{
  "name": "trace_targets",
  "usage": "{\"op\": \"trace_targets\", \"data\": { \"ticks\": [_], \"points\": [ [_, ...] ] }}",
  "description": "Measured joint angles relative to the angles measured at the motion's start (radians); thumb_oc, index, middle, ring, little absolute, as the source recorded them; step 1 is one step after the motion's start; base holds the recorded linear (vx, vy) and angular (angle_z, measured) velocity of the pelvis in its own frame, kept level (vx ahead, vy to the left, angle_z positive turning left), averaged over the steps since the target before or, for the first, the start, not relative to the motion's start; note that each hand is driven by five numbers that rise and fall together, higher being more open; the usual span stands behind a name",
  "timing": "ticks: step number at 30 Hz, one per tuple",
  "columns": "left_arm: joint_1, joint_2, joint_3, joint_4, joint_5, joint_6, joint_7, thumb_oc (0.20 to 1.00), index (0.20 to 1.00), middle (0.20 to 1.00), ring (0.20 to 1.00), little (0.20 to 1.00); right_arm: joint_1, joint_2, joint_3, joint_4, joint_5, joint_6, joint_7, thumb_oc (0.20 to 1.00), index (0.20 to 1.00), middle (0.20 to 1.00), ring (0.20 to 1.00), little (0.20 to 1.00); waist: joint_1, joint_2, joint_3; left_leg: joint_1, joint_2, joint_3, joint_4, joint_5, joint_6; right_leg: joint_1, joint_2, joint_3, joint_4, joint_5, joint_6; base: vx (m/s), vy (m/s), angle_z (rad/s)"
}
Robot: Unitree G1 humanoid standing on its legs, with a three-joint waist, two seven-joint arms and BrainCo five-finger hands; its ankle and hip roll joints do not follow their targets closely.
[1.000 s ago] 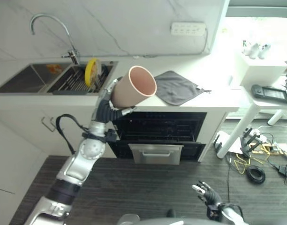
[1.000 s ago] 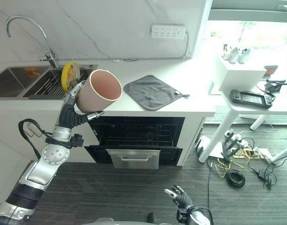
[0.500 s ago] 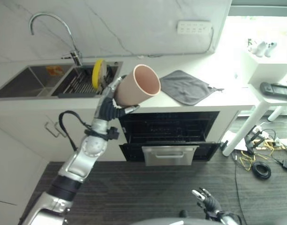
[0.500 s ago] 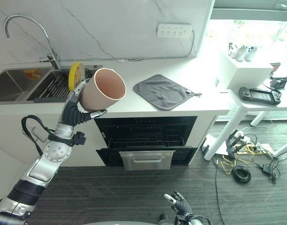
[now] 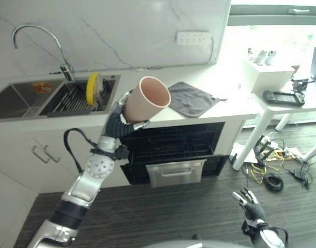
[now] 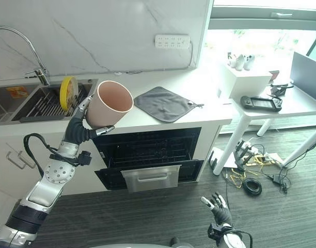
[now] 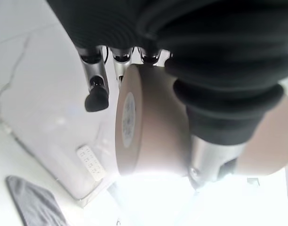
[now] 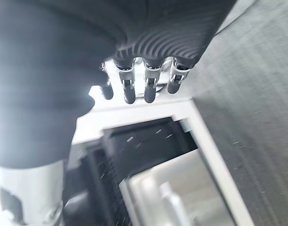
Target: Place the dishes in the dishwasher.
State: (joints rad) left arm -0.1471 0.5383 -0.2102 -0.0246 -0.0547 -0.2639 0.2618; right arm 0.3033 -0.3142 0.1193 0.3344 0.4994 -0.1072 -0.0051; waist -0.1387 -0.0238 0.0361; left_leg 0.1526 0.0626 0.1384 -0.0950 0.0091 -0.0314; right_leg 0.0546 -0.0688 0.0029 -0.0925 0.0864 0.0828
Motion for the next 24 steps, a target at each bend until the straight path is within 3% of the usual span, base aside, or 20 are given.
{"op": "trace_targets", "data": {
  "ticks": [2,5,11,19,24],
  "points": [
    [0.012,-0.064,-0.021,0.077,-0.132,0.006,0.007,0.200,0.200,0.200,0.200,0.200,0.000,-0.012,0.027,-0.040,-0.023,-0.004,0.026,1.000,1.000,1.000,1.000,1.000,-0.005,-0.008,-0.015,0.002,0.000,0.014,0.000,-0.001,0.000,-0.006,0.001,0.017,0.000,0.001,-0.001,-0.01,0.004,-0.21],
    [0.035,-0.143,-0.026,0.147,-0.197,0.002,0.039,0.200,0.200,0.200,0.200,0.200,0.006,-0.019,0.030,-0.055,-0.029,-0.008,0.036,1.000,1.000,1.000,1.000,1.000,-0.020,-0.015,-0.018,0.008,0.001,0.034,0.001,-0.001,0.001,-0.009,0.004,0.029,0.000,0.009,0.003,-0.01,0.009,-0.17],
    [0.037,-0.152,-0.035,0.166,-0.201,-0.007,0.102,0.200,0.200,0.200,0.200,0.200,0.003,-0.134,0.026,-0.396,-0.048,-0.051,0.083,1.000,1.000,1.000,1.000,1.000,-0.050,-0.011,-0.017,0.025,0.008,0.070,0.000,-0.007,0.003,-0.009,0.010,0.045,-0.001,0.010,-0.002,0.00,0.021,-0.19],
    [0.104,-0.187,-0.081,0.137,-0.201,-0.017,0.150,0.200,0.200,0.200,0.200,0.200,-0.077,-0.174,0.083,-0.547,-0.086,-0.079,0.124,1.000,1.000,1.000,1.000,1.000,-0.031,-0.003,-0.016,0.022,0.009,0.090,0.000,-0.016,0.009,-0.020,0.007,0.040,-0.001,0.021,0.000,0.01,-0.002,-0.10],
    [0.105,-0.180,-0.112,0.101,-0.187,-0.016,0.162,0.200,0.200,0.200,0.200,0.200,-0.166,-0.179,0.146,-0.541,-0.084,-0.083,0.090,1.000,1.000,1.000,1.000,1.000,-0.005,0.003,-0.015,0.026,0.010,0.088,0.000,-0.014,0.006,-0.015,0.007,0.037,-0.001,0.024,0.003,0.00,0.001,0.01]
  ]
}}
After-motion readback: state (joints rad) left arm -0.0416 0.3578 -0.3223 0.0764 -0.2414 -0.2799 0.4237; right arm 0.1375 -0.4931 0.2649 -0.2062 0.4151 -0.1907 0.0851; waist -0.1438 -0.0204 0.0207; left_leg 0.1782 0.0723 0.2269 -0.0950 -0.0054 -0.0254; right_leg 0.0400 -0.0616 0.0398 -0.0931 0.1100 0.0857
